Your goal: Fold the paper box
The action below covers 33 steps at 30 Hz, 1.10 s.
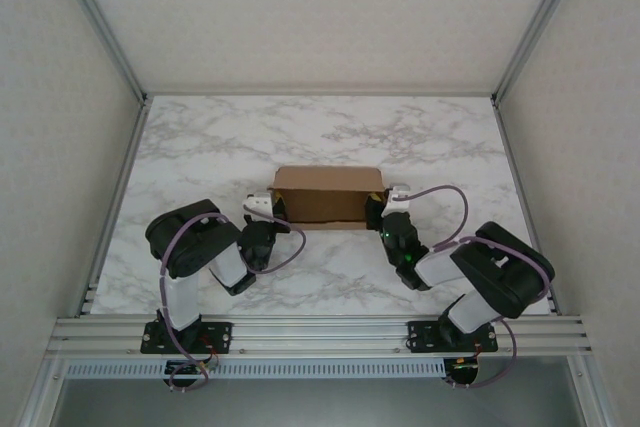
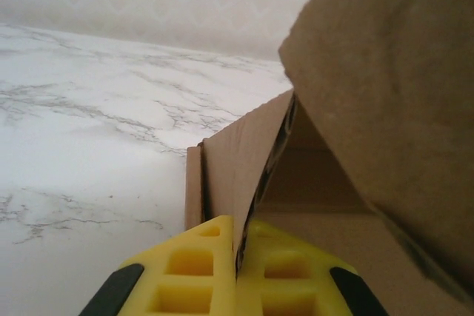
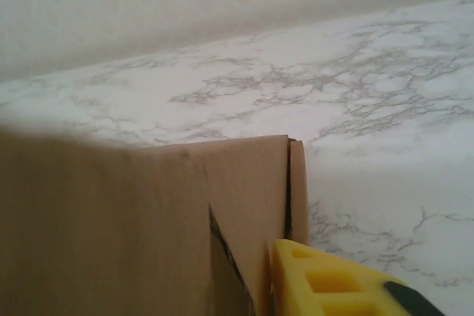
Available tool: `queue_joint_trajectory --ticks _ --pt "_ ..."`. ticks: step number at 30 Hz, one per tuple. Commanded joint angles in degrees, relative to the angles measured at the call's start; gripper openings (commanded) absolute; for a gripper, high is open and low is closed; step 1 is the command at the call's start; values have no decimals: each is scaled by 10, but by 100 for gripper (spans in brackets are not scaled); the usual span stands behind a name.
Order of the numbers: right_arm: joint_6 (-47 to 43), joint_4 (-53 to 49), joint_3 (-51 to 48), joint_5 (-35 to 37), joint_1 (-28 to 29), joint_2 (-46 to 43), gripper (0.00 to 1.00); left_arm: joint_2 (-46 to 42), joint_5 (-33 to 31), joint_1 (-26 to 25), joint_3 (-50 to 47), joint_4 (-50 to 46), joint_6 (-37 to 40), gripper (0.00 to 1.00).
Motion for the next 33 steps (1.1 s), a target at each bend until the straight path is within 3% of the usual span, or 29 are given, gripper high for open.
queue_joint_trajectory --ticks 1,6,13,21,25,29,33 --pt "-12 -28 -10 -20 6 -49 38 24 -7 -6 -19 118 17 0" --pt "-13 -67 -35 -17 6 -133 54 30 -14 -7 -16 111 15 0" --pt "-32 -181 -82 -78 6 -295 60 36 -24 -6 -18 112 10 0" --pt "6 -499 -119 -176 1 -704 57 38 -15 -7 -14 102 10 0" --pt "62 -578 -35 -215 -1 -654 49 36 7 -6 -16 101 16 4" --pt "67 -669 72 -211 -1 -611 34 29 21 -5 -18 89 16 12" --pt "74 -698 150 -197 -1 -584 18 20 19 -7 -25 80 8 21"
